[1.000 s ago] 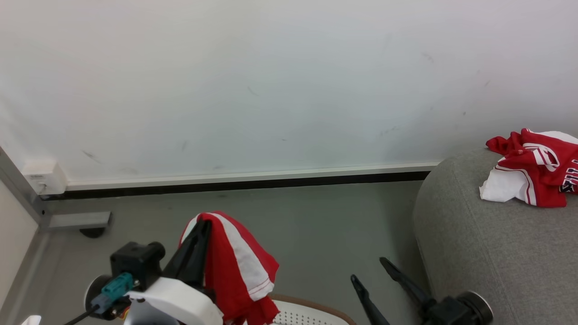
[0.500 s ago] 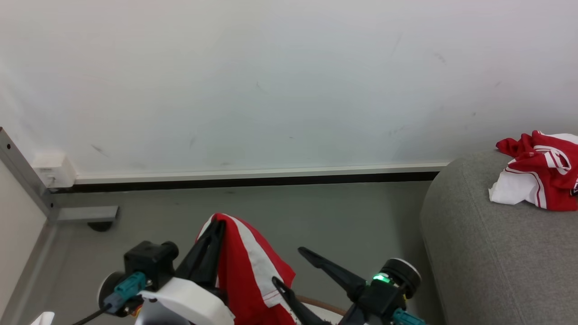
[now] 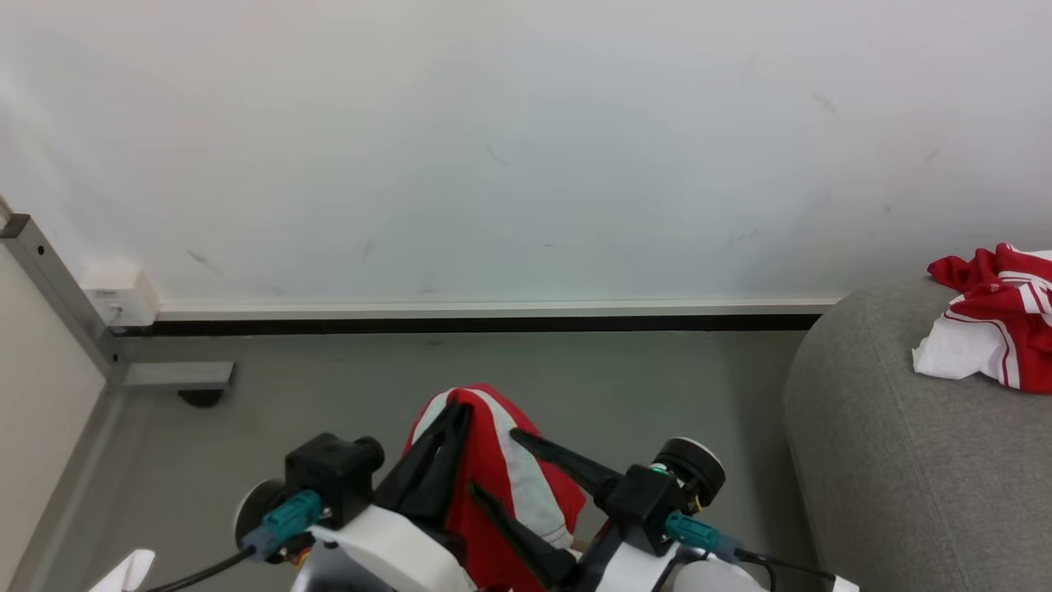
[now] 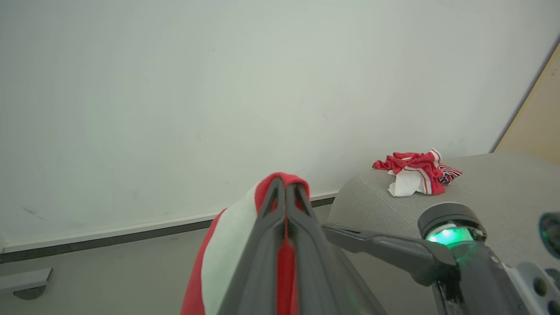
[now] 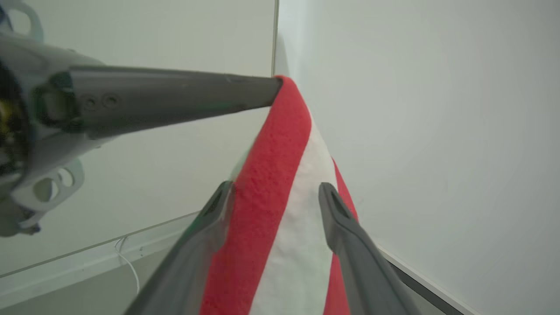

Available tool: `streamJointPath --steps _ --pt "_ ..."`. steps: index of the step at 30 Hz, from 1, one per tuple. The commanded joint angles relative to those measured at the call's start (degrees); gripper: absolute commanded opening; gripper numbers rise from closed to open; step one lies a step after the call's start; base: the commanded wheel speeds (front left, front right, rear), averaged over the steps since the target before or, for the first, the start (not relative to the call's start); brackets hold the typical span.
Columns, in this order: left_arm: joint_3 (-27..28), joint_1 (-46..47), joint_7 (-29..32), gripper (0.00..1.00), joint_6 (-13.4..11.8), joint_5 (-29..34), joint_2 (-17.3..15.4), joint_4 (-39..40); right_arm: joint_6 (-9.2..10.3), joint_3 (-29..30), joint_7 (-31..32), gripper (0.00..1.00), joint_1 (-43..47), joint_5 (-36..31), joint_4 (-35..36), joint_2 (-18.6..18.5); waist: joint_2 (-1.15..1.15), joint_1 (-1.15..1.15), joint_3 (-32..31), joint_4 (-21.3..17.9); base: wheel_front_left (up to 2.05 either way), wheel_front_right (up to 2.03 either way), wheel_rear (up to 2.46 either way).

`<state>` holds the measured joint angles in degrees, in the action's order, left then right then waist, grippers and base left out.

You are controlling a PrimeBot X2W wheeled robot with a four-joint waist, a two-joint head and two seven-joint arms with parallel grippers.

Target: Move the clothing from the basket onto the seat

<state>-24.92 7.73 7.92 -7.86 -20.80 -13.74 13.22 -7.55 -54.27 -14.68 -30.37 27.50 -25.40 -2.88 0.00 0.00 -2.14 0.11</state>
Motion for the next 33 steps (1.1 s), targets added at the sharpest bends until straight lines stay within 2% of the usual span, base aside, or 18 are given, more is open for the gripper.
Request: streamJointPath --steps 1,5,11,15,16,17,23,24,25,26,27,33 --pt "-0.3 0.7 0.1 0.0 0.3 0.3 -0.1 0.2 0.13 -1.2 -0.2 1.0 -1.5 2.0 -0.4 0.1 0.0 0.0 0.0 0.3 0.0 0.0 0.0" --pt "-1.2 1.4 0.4 0.0 0.7 0.0 0.4 0.1 0.13 -3.0 -0.4 1.0 -3.8 4.9 -2.0 0.1 0.0 0.0 0.1 0.8 0.0 0.0 0.0" --pt "-2.2 1.7 0.5 0.0 1.3 -0.5 1.0 0.2 0.13 -1.3 -0.5 1.0 -5.2 3.1 -3.5 0.1 0.0 0.0 0.2 1.2 0.0 0.0 0.0" --pt "-2.7 1.6 0.4 0.0 1.4 -0.8 1.2 0.4 0.13 -2.4 -0.5 1.0 -4.9 4.3 -4.4 0.1 0.0 0.0 0.1 1.3 0.0 0.0 0.0" --pt "-2.8 1.5 0.4 0.0 1.4 -0.9 1.3 0.4 0.13 -2.5 -0.5 0.47 -5.0 4.9 -4.6 0.1 0.0 0.0 0.0 1.3 0.0 0.0 0.0" --pt "-2.9 1.5 0.4 0.0 1.4 -0.9 1.3 0.4 0.13 -2.8 -0.5 0.0 -4.8 5.8 -4.7 0.1 0.0 0.0 0.0 1.3 0.0 0.0 0.0" --pt "-2.4 1.4 -0.2 0.02 0.9 -1.1 0.9 -0.4 0.13 -3.2 -0.5 0.0 -5.5 7.3 -5.2 0.1 0.0 0.0 0.1 1.0 0.0 0.0 0.0" --pt "-2.3 1.3 -0.4 0.14 0.9 -1.1 0.8 -0.7 0.13 -3.0 -0.5 0.0 -5.6 7.3 -5.2 0.1 0.0 0.0 0.2 0.9 0.0 0.0 0.0" --pt "-2.2 1.3 -0.6 0.33 0.8 -1.0 0.7 -1.0 0.13 -2.8 -0.4 0.0 -5.6 7.3 -5.1 0.1 0.0 0.0 0.2 0.8 0.0 0.0 0.0" --pt "-2.1 1.2 -0.6 0.62 0.7 -1.1 0.7 -1.2 0.13 -2.2 -0.5 0.0 -5.6 7.4 -4.8 0.1 0.0 0.0 0.3 0.7 0.0 0.0 0.0" --pt "-2.2 1.1 -0.7 1.0 0.7 -1.2 0.7 -1.4 0.13 -1.6 -0.5 0.0 -5.4 7.7 -4.4 0.1 0.0 0.0 0.3 0.7 0.0 0.0 0.0" --pt "-2.2 0.8 -1.3 1.0 0.4 -1.2 0.7 -2.6 0.13 0.3 -0.4 0.0 -4.5 7.0 -3.9 0.1 0.0 0.0 0.4 0.1 0.0 0.0 0.0"
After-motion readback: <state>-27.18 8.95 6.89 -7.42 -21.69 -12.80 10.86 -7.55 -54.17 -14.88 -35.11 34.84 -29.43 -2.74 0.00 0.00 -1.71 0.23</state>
